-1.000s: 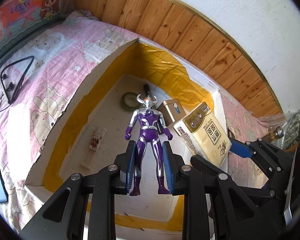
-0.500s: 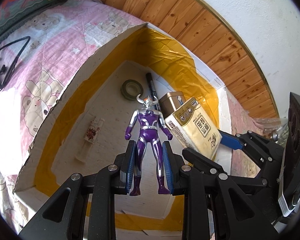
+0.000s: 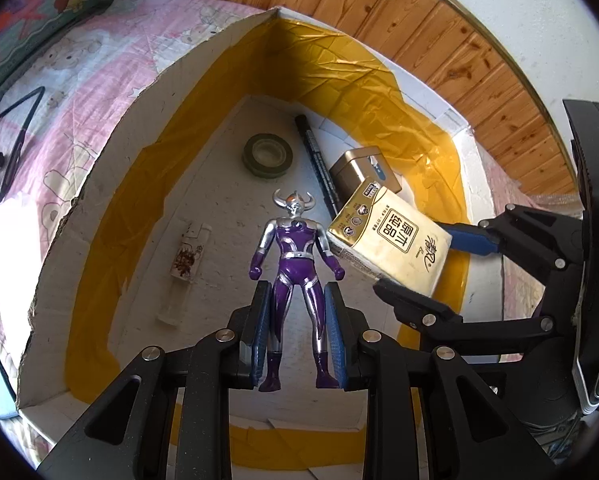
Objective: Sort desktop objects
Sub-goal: 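Carry the tissue pack and purple figure with both tools over the box, then open both tools to drop the tissue pack and figure into the box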
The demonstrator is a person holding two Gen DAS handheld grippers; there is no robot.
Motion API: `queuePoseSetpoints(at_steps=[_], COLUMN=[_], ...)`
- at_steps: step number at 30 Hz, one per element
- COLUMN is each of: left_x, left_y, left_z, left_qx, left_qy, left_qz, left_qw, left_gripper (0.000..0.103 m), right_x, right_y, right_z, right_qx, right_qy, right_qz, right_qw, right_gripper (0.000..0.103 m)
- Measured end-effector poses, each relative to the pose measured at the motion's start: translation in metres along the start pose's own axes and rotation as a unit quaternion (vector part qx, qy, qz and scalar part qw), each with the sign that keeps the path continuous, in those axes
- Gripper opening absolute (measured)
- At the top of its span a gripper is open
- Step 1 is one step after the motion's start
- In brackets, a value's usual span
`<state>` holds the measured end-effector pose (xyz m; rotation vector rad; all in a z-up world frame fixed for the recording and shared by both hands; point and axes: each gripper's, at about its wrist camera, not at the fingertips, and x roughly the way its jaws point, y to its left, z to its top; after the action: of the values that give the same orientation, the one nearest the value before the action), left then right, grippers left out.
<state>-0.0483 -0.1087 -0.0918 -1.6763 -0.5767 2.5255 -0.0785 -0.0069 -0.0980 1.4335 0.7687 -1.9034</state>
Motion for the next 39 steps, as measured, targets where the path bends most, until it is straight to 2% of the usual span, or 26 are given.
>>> queuePoseSetpoints(at_steps=[10, 14, 17, 21, 26, 30, 33, 36, 39], left_x=[0.002, 0.003, 0.003, 0.006, 0.011, 0.01, 0.01, 0.004, 0.008], left_y=[-0.009, -0.012, -0.014, -0.008, 0.002, 0.008, 0.01, 0.007, 0.011], left_z=[-0.001, -0.002, -0.003, -0.003, -0.003, -0.003, -0.002, 0.0, 0.003], left_qx=[0.041, 0.046, 0.041, 0.008, -0.029, -0.065, -0.087, -0.085, -0.09], left_qy=[0.001, 0.01, 0.022, 0.047, 0.059, 0.066, 0.063, 0.04, 0.039], left_qz=[0.027, 0.016, -0.012, -0.06, -0.067, -0.081, -0.071, -0.042, -0.026], left_qw=[0.9988, 0.9987, 0.9988, 0.9971, 0.9956, 0.9923, 0.9917, 0.9946, 0.9948], left_gripper=[0.027, 0.027, 0.027, 0.027, 0.027, 0.027, 0.027, 0.027, 0.027], right_x=[0.017, 0.023, 0.028, 0.031, 0.03, 0.031, 0.033, 0.033, 0.033], right_y=[-0.003, -0.003, -0.002, -0.004, -0.014, -0.009, 0.004, 0.017, 0.021], right_z=[0.008, 0.01, 0.011, 0.012, 0.014, 0.013, 0.01, 0.005, 0.003], right_qx=[-0.047, -0.068, -0.083, -0.104, -0.102, -0.122, -0.155, -0.179, -0.172], right_qy=[0.047, 0.07, 0.088, 0.111, 0.121, 0.144, 0.168, 0.183, 0.185], right_qz=[0.004, 0.007, 0.009, 0.009, 0.008, 0.017, 0.034, 0.045, 0.058], right_qw=[0.998, 0.995, 0.993, 0.988, 0.987, 0.982, 0.973, 0.966, 0.966], right_gripper=[0.055, 0.055, 0.055, 0.055, 0.055, 0.055, 0.055, 0.055, 0.055])
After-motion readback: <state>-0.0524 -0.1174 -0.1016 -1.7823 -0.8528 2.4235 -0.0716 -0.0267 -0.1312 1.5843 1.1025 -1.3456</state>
